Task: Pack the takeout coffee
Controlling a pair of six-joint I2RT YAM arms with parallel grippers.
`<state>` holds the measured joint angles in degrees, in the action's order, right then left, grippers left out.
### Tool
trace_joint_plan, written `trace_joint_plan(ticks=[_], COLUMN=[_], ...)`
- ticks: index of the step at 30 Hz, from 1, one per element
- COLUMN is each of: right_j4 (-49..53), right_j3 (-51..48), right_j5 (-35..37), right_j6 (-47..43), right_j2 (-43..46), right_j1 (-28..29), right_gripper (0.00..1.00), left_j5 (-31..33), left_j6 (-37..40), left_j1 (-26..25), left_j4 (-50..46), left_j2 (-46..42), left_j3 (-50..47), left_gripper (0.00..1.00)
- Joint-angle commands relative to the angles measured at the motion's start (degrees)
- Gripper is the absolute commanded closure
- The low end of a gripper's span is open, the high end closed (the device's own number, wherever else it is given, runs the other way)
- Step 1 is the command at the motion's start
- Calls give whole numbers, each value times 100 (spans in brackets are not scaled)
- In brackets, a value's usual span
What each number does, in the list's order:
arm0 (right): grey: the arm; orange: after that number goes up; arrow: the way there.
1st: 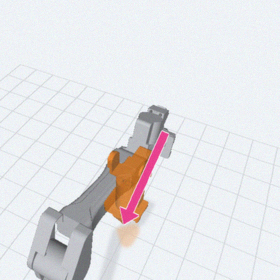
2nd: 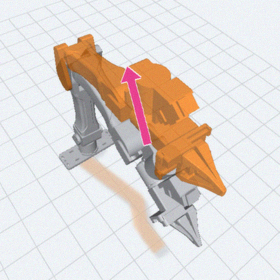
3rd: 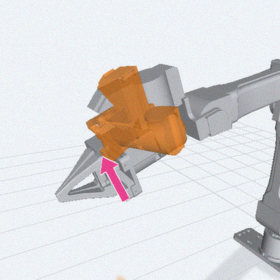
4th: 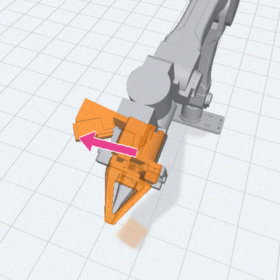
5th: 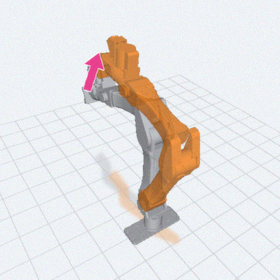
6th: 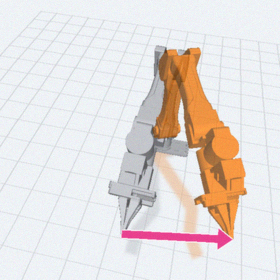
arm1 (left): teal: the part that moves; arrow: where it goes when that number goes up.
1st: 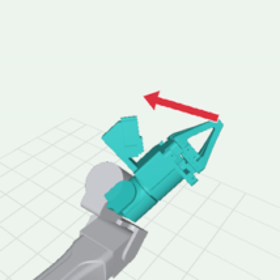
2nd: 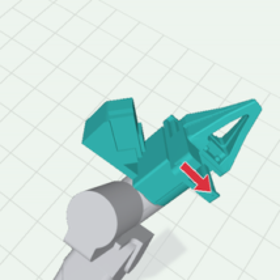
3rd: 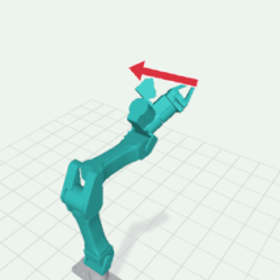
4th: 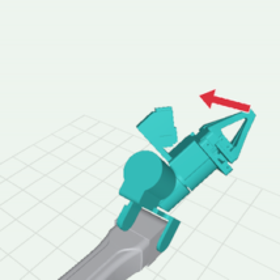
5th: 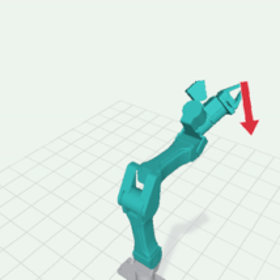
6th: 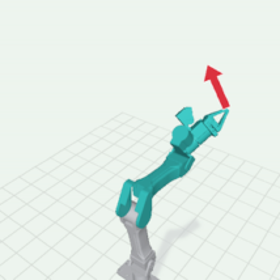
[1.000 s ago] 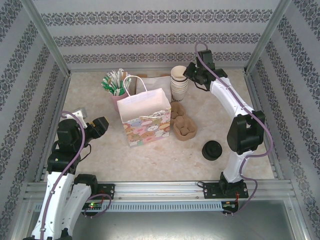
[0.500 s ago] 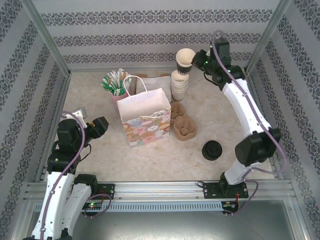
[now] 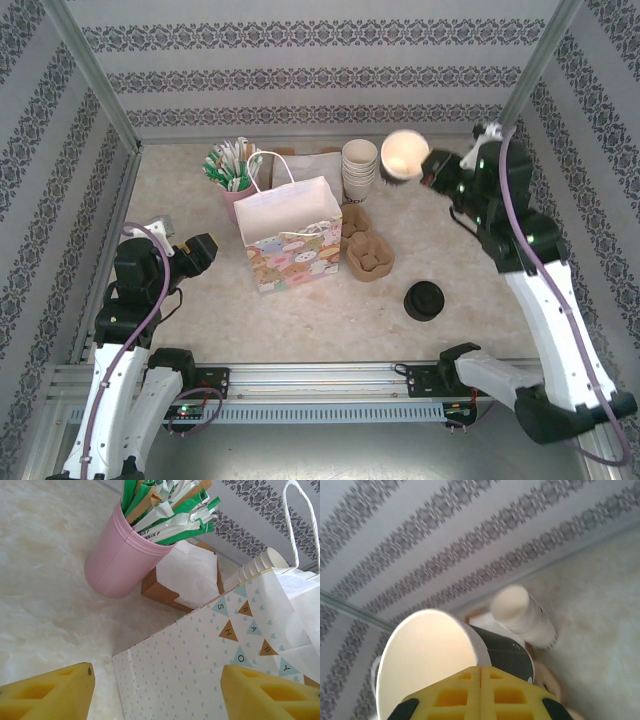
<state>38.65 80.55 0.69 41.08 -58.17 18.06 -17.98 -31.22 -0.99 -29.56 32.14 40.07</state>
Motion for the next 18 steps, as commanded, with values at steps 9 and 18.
trace_joint_plan(ticks=[9, 18], right_j4=[993, 258], right_j3=[-2406, -3180], right_j5=[531, 1600], right_j6=[1295, 1685], right_j2=[2074, 1396], right_j1=[1422, 3743], right_gripper=[100, 100], left_j5=[-220, -697], left_j6=[-27, -191], left_j1=[63, 56], left_j4=[-126, -634], left_j2=[11, -158], left_j3=[-55, -236], left_gripper=[32, 37])
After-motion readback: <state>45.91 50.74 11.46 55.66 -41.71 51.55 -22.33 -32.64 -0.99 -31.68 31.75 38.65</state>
